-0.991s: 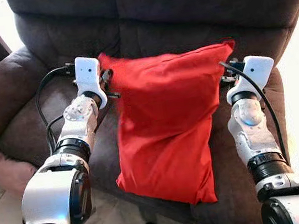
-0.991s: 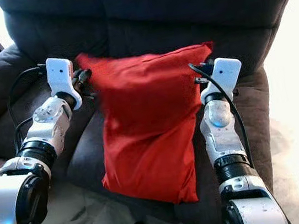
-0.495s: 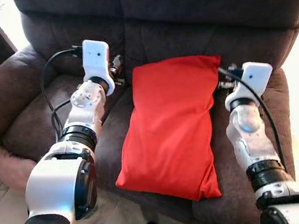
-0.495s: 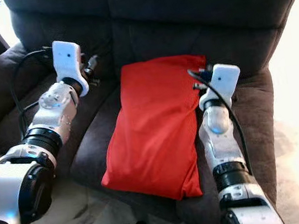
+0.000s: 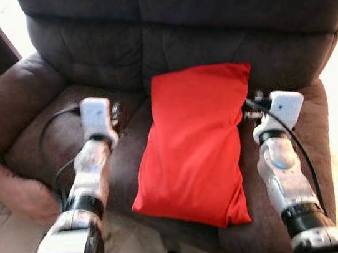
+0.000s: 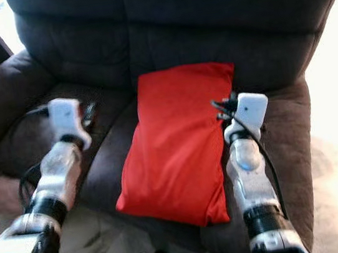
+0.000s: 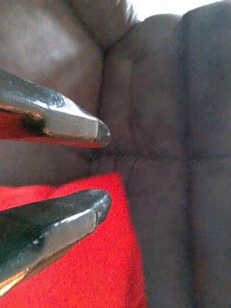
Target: Move the pillow to the sofa from floor
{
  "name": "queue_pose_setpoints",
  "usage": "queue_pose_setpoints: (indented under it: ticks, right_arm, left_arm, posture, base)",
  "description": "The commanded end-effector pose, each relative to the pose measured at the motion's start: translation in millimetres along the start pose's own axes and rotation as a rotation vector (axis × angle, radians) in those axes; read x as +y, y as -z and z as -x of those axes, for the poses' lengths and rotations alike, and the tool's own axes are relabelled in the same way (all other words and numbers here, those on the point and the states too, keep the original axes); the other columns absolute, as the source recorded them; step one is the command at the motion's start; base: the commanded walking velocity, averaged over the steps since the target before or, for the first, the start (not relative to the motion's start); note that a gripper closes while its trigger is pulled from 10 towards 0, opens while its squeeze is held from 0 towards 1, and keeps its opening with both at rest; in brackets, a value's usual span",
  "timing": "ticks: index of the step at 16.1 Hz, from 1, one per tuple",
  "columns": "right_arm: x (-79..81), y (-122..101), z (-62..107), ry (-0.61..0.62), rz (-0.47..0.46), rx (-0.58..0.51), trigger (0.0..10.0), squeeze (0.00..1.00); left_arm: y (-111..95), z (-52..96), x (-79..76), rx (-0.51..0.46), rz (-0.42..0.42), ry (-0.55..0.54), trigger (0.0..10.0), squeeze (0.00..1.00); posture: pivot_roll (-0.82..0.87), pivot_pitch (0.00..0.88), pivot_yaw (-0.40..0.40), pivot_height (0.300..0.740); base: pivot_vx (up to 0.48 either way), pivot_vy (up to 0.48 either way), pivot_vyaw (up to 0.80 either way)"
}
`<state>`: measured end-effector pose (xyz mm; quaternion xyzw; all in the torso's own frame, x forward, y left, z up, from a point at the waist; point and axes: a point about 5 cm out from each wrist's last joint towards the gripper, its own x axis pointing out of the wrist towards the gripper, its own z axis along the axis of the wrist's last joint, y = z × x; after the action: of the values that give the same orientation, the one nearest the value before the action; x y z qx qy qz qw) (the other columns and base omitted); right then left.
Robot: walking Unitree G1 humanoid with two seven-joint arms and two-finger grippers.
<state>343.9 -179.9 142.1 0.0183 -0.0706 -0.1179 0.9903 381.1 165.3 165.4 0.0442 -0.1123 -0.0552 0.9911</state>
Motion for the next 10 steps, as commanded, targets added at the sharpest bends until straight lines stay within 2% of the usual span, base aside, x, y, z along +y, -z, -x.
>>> queue_pose_setpoints:
  ticks: [1, 4, 10]
  right_arm:
    - [1.0, -1, 4.8, -0.015, 0.007, -0.011, 10.0, 0.0]
    - [-0.8, 3, 8.8, -0.027, 0.023, 0.0, 10.0, 0.0]
    - [2.8, 2, 10.3, -0.046, 0.025, 0.002, 10.0, 0.0]
  left_arm:
    - [3, 9.3, 6.0, -0.027, 0.018, -0.051, 10.0, 0.0]
    - [6, 21.3, 3.5, -0.042, 0.027, -0.081, 10.0, 0.0]
    - [8, 32.1, 8.5, -0.023, 0.053, -0.111, 10.0, 0.0]
  posture:
    - [0.15, 0.169, 0.061, 0.74]
    - [0.15, 0.168, 0.054, 0.74]
    - [0.16, 0.161, 0.045, 0.74]
  base:
    - [0.0, 0.0, 0.0]
    - [0.0, 0.0, 0.0]
    - [0.0, 0.0, 0.0]
